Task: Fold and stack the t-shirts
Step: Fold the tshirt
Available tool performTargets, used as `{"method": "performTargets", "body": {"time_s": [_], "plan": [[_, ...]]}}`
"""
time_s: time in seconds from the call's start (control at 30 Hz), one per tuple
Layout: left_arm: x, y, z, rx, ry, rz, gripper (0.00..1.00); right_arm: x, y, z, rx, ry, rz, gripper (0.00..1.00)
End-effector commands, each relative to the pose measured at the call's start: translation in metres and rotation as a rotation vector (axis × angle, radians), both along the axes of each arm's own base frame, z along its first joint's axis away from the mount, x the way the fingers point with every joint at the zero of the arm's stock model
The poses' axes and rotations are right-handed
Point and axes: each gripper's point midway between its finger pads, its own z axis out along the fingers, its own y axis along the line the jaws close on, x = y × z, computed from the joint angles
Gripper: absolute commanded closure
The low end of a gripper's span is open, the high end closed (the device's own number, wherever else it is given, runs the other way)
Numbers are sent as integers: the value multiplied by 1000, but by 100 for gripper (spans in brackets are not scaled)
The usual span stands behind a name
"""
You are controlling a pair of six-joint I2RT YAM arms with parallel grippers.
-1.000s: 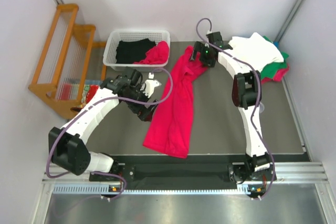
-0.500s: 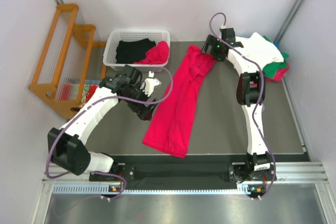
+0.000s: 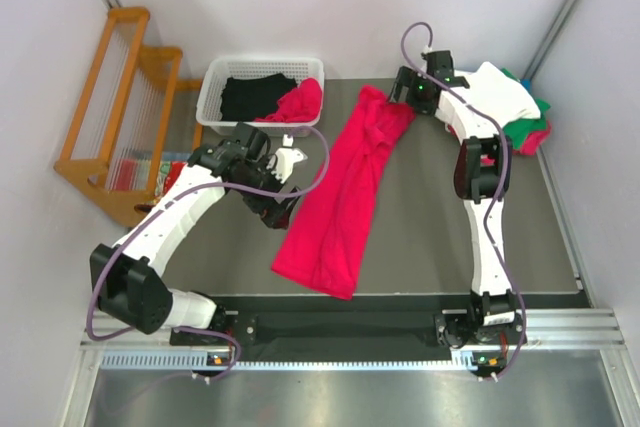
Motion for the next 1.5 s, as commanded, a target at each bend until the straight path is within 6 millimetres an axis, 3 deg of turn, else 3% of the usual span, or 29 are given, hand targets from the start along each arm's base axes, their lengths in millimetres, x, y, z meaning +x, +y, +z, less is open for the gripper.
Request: {"method": "performTargets", "body": {"time_s": [0.0,0.03,0.1,0.13,0.17,0.2,0.27,0.3,0.33,0.4,0.43,0.53,0.87,1.17,1.47], "plan": [[-3,-6,21,-50,-37,-10,1,-25,18,94,-75,-120,38,0],[-4,-6,21,-51,-37,-9,1,-34,18,87,-101,-96,35,0],[-6,-5,20,-53,-35,-8,1,-48,29,107,-158,-128,39,0],[-7,-5,20,-53,-33,-7,1,-51,22,109,-216,-126,3,0],[-7,-5,21,-56,-38,-6,1,-61,30,111,-258,-115,6,0],[-7,-5,23,-56,-43,-5,1,-67,31,123,-268,-128,-2,0],[-7,-5,25,-59,-52,-2,1,-88,48,110,-228,-78,18,0],[-6,-4,26,-56,-58,2,1,-91,55,127,-184,-127,17,0],[-6,-3,26,-55,-57,7,1,-107,59,99,-164,-61,38,0],[-8,-3,27,-58,-58,8,1,-114,66,92,-134,-60,38,0],[-8,-3,26,-57,-57,6,1,-121,64,74,-147,-17,38,0],[-9,-2,26,-53,-60,10,1,-131,61,46,-166,57,33,0],[-9,0,23,-49,-60,18,1,-139,56,20,-178,100,15,0],[-7,0,21,-43,-61,23,1,-131,70,23,-113,97,35,0],[-7,1,19,-37,-55,24,1,-128,97,25,-17,93,82,0]]}}
